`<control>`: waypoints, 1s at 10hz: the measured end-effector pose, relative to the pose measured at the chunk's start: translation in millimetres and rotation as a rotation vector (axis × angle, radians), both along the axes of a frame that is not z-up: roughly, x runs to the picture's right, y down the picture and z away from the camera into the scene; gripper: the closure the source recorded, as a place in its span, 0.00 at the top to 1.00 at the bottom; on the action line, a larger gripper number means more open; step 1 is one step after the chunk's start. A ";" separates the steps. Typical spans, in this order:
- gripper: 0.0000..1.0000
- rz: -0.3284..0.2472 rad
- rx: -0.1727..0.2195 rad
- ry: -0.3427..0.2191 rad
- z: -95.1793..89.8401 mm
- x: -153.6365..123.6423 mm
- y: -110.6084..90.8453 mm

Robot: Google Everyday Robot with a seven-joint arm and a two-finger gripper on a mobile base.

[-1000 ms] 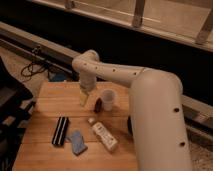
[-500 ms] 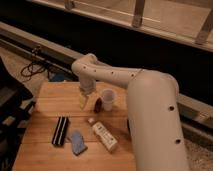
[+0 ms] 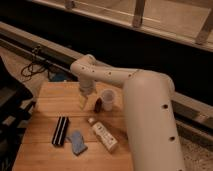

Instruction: Place the pepper in the ceramic cup

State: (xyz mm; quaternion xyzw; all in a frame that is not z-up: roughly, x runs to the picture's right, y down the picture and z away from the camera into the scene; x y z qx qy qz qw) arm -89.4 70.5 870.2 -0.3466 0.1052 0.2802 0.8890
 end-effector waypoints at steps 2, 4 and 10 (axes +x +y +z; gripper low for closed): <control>0.80 0.038 -0.020 0.057 15.4 12.4 3.9; 0.80 0.081 -0.046 0.095 29.1 24.3 10.9; 0.80 0.143 -0.077 0.218 51.7 49.6 26.2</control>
